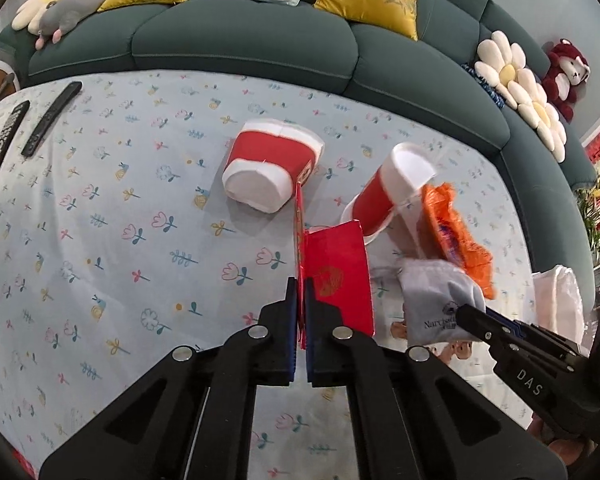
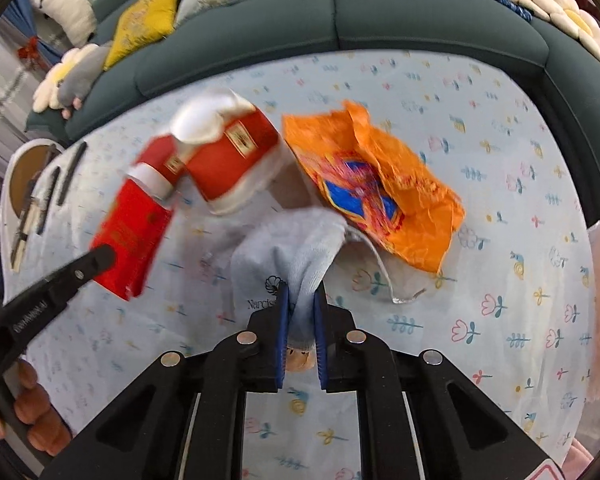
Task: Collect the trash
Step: 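Grasp the red envelope with the left tool while the right tool grasps the grey pouch, then lift the red envelope and grey pouch and carry both to the bin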
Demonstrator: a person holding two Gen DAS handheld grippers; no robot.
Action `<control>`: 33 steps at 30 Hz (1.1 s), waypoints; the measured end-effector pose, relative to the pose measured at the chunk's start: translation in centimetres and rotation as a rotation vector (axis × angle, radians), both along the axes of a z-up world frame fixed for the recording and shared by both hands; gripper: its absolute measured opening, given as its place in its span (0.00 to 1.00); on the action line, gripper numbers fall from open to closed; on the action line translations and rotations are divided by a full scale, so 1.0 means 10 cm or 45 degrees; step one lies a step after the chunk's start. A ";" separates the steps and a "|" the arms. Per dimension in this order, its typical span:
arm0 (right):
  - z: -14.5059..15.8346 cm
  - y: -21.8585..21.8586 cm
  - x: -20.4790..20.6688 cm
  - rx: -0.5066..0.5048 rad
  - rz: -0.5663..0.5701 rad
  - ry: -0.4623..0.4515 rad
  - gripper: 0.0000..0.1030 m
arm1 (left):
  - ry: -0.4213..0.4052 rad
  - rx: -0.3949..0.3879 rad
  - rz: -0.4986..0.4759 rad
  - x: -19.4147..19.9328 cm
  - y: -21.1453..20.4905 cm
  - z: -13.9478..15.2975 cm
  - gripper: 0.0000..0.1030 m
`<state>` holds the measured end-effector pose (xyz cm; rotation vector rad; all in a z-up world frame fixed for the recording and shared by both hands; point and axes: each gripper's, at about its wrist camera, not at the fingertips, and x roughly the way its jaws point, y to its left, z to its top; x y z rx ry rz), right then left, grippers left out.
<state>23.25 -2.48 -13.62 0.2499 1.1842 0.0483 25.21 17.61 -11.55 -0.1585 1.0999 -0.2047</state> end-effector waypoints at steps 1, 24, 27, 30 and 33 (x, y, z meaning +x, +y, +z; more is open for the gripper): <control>0.08 -0.01 0.00 0.006 0.000 -0.022 0.11 | -0.008 -0.004 0.002 -0.02 -0.01 0.05 0.02; -0.26 -0.07 -0.68 0.055 -0.030 0.116 0.24 | 0.023 -0.031 -0.040 -0.58 -0.24 0.16 0.03; -0.25 -0.08 -0.66 0.055 -0.043 0.105 0.27 | 0.032 -0.024 -0.038 -0.58 -0.24 0.12 0.03; -0.24 -0.08 -0.65 0.063 -0.036 0.097 0.21 | 0.032 -0.021 -0.038 -0.57 -0.25 0.12 0.03; -0.22 -0.09 -0.64 0.071 -0.014 0.095 0.05 | 0.025 -0.018 -0.042 -0.57 -0.29 0.15 0.03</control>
